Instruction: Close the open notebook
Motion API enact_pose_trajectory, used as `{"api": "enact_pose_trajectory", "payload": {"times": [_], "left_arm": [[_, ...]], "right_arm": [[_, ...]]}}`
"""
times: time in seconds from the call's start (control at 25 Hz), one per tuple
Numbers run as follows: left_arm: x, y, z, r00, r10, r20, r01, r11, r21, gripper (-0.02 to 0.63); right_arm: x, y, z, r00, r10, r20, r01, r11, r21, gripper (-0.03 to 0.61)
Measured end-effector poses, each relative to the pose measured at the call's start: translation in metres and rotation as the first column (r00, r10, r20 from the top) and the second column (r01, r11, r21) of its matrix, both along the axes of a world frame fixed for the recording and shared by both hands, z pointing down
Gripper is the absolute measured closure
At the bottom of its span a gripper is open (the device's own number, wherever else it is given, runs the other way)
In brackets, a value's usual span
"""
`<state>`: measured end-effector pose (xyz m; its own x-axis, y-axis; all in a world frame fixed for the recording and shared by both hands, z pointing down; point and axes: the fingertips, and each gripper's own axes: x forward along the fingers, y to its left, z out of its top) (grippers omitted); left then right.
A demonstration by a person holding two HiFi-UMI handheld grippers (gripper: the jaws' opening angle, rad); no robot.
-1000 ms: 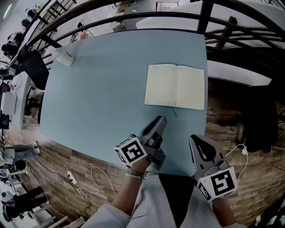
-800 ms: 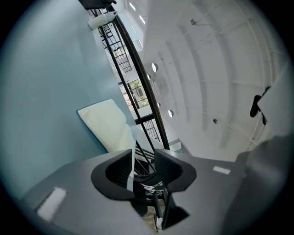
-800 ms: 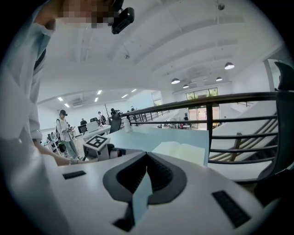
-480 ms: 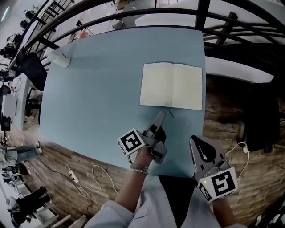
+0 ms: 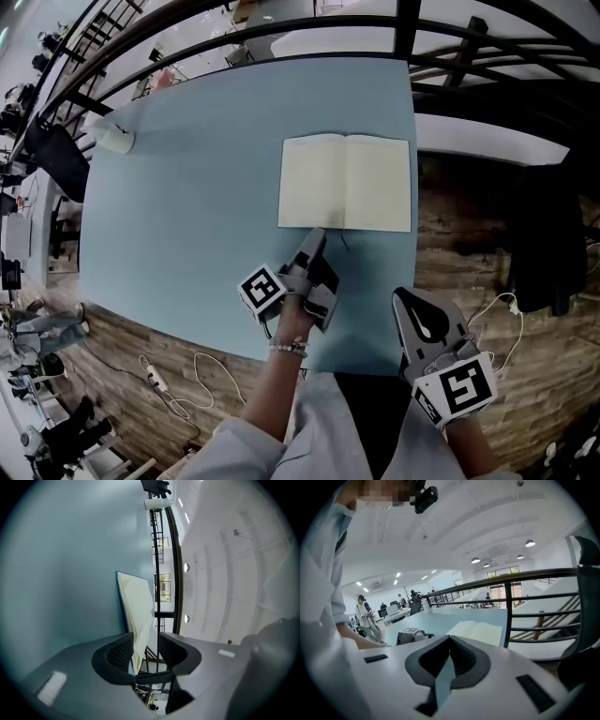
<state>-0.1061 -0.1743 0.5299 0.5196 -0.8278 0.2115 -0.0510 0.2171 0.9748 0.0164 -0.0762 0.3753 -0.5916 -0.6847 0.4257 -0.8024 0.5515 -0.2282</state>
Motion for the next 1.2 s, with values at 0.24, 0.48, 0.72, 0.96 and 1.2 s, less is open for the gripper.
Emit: {"api": "enact_pose_trajectory", "payload": {"times": [0.24,0.48,0.72,0.96,1.2], "left_arm": [[-0.001,-0.002,0.019,0.998,-0.012,0.06,0.016,0.997,-0.07,0.451],[0.004,-0.007,0.021,0.996,0.0,0.084,0.007,0.997,-0.079,0.442],[0.002,-0.017,0.021,0.995,-0.006,0.099,0.015,0.996,-0.086,0.442],[-0.001,-0.023,0.022,0.997,-0.02,0.07,0.026,0.996,-0.088,0.442],[0.001,-0.019,0.023,0.999,-0.011,0.041,0.015,0.996,-0.085,0.448]], "right_arm": [[0.009,-0.003,0.004,1.0,0.004,-0.008,-0.004,1.0,-0.013,0.577],[0.019,-0.004,0.013,1.0,0.015,-0.025,-0.015,0.999,-0.039,0.577],[0.021,-0.005,0.016,0.999,0.012,-0.037,-0.014,0.998,-0.059,0.577],[0.023,-0.006,0.018,1.0,0.008,-0.017,-0.009,0.997,-0.074,0.577],[0.019,-0.003,0.021,1.0,-0.011,-0.016,0.009,0.997,-0.077,0.577]]}}
